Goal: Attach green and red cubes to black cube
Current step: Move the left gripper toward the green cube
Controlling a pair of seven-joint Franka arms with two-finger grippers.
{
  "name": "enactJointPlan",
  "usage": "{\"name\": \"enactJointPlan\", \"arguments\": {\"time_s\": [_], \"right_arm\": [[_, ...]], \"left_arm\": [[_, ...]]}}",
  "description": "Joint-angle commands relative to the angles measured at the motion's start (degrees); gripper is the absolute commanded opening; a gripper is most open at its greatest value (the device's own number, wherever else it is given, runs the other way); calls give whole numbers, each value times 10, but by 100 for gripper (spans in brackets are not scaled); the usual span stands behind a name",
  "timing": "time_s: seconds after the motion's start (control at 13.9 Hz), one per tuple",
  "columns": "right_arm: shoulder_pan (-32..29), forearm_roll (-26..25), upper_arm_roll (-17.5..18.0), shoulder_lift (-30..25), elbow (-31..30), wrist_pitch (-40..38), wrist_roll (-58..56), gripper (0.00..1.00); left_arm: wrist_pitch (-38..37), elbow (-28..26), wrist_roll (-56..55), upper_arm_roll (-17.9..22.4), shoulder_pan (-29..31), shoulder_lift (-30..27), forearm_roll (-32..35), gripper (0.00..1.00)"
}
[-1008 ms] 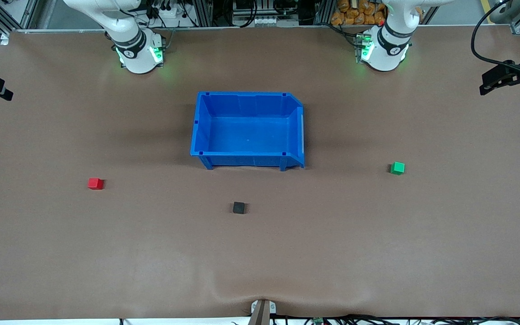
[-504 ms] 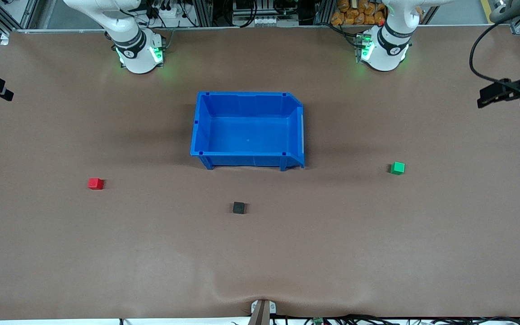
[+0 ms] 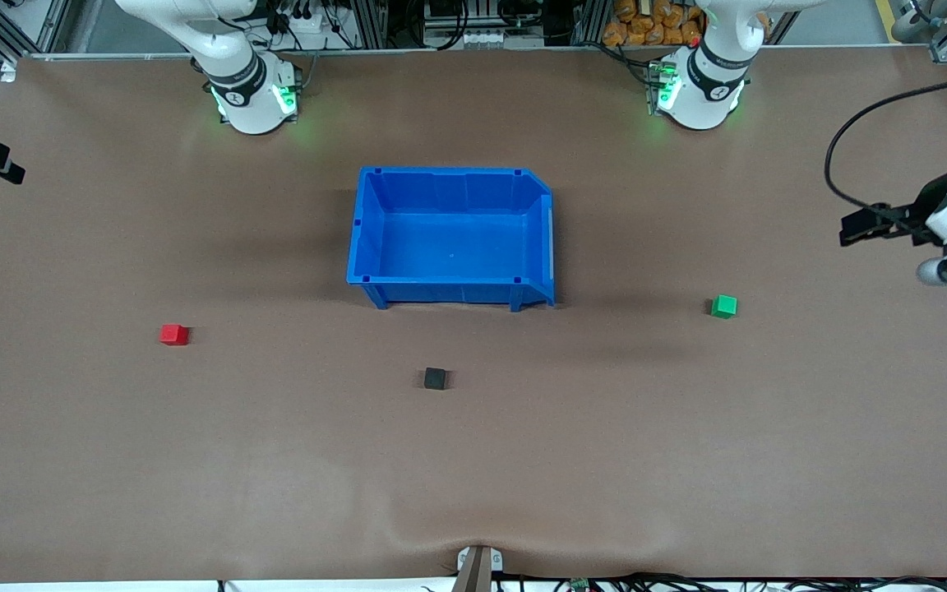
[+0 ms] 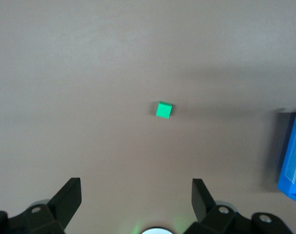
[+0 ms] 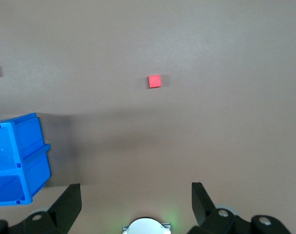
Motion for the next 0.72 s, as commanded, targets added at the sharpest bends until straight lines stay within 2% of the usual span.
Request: {"name": "enactJointPlan", "arguments": {"time_s": [0.0,0.36,0.65], "right_arm": [[-8,10,5,1,4,-3,0,100],[-8,10,5,1,4,-4,1,100],[-14,10,4,1,3,-4,1,100]], "left_arm": [[31,0,-5,-7,0,34,-9,100],[85,1,-40,-7,-2,89,-26,100],[105,-23,-42,-7,-2,96,-23,100]]}}
